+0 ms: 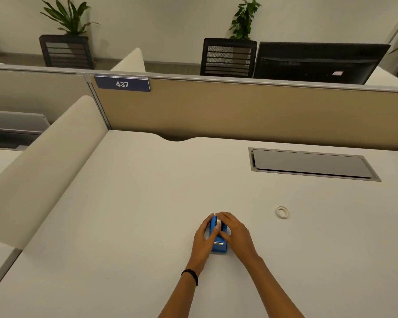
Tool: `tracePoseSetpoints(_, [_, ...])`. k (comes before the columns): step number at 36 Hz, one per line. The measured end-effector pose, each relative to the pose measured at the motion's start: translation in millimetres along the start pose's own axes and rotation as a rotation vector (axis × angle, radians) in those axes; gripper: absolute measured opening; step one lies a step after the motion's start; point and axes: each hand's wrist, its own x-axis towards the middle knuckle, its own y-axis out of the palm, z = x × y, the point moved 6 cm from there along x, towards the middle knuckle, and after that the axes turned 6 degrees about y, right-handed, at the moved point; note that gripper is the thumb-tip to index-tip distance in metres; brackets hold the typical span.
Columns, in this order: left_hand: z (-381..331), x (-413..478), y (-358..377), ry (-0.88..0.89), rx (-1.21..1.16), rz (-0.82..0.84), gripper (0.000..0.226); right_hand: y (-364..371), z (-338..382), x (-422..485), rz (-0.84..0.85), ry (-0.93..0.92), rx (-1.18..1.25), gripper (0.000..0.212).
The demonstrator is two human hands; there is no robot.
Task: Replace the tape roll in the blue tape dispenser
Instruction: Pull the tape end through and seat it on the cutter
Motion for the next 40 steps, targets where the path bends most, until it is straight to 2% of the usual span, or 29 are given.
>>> tracePoseSetpoints(7, [-0.4,0.7,3.1,0.000,-0.034,-0.009,0.043,6.2,0.8,-1.7,0.023,-0.021,-0.098,0.041])
tracePoseSetpoints(23, [-7.2,-0.7,4.8,-0.029,-0.081,-0.080,0.039,-4.6,3.9,-7.5,-0.040,0.022,0.097,0.024])
tracePoseSetpoints(40, [-5.2,0.9,4.3,-0.031,-0.086,-0.052,0.040,-6.1,2.6,-8.9,-0.077,0.066,0.131,0.031])
